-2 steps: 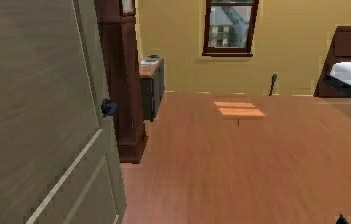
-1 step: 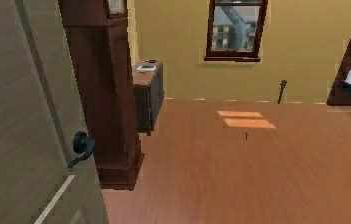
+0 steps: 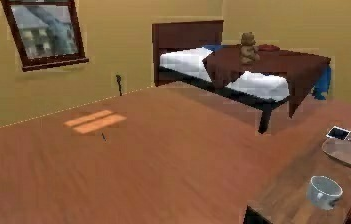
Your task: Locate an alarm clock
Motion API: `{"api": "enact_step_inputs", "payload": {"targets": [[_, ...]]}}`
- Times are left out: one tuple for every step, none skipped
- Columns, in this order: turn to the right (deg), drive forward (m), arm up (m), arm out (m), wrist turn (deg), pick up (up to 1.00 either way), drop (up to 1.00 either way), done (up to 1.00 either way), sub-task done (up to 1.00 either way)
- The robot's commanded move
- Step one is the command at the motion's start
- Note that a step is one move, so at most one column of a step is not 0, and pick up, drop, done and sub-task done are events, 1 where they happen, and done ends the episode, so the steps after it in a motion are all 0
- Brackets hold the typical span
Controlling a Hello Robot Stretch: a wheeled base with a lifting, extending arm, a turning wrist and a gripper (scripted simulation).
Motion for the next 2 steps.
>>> {"api": "enact_step_inputs", "payload": {"targets": [[45.0,0.0,0.0,0.0,0.0,0.0,0.0,0.0,0.0],[0.0,0.0,0.0,0.0,0.0,0.0,0.0,1.0,0.0]]}}
